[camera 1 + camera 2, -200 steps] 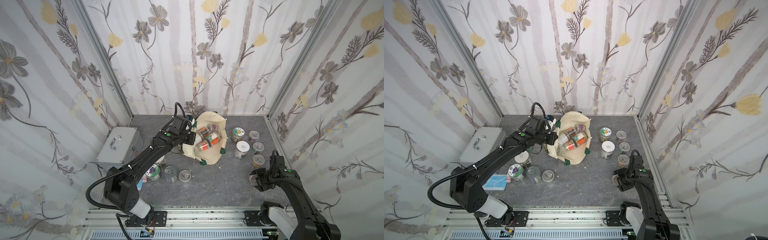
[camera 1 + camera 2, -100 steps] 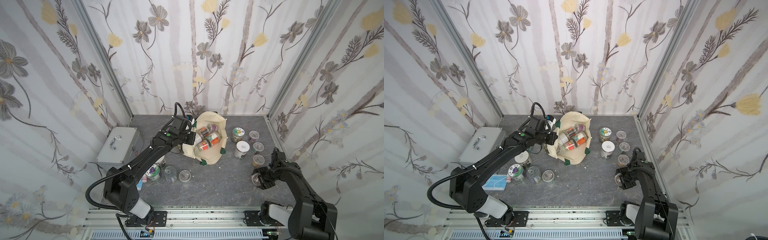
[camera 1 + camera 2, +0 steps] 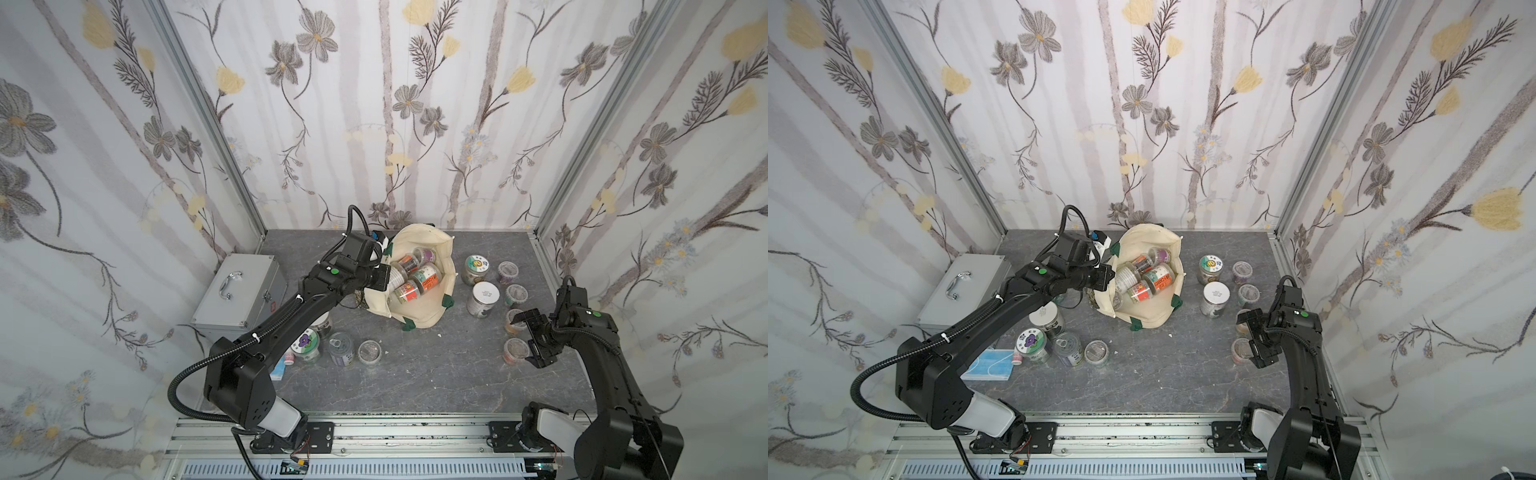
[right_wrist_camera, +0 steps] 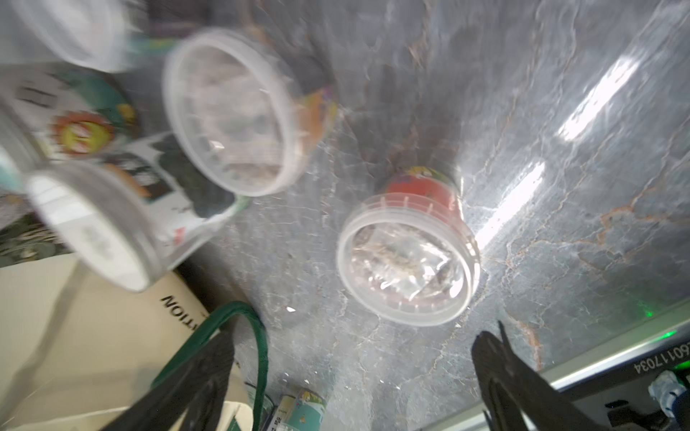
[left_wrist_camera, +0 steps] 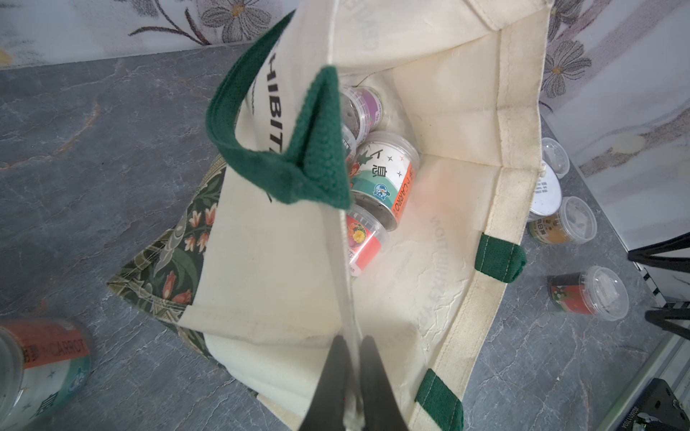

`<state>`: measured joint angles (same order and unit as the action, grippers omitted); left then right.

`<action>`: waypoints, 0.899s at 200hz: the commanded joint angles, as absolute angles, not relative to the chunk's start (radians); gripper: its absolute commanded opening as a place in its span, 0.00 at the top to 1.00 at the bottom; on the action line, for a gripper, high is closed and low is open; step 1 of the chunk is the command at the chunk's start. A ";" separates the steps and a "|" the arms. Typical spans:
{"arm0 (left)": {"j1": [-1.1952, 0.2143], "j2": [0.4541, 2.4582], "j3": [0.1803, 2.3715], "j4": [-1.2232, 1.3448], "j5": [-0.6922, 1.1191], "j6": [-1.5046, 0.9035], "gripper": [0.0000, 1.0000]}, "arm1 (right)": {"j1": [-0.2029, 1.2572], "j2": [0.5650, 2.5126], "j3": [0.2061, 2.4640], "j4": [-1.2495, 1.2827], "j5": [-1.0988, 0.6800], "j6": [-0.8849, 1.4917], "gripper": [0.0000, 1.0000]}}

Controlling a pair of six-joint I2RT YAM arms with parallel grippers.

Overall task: Take out the seed jars from the canvas bag
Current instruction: Place the seed jar at the center of the board, then adjust the seed jar in the canvas bag.

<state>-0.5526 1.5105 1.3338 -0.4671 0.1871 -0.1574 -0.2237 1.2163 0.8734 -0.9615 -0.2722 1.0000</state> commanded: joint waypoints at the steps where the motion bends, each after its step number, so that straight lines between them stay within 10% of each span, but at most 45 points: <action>1: -0.553 1.500 1.324 -0.405 0.204 -0.135 0.91 | -0.197 1.122 0.914 -0.943 -0.230 0.986 0.00; 75: -0.555 1.469 1.259 -0.380 0.194 -0.086 0.90 | 0.276 1.097 0.966 -0.567 -0.119 0.975 0.00; 180: -0.562 1.475 1.164 -0.363 0.170 -0.164 0.91 | 0.595 1.640 1.157 -0.139 -0.314 0.954 0.00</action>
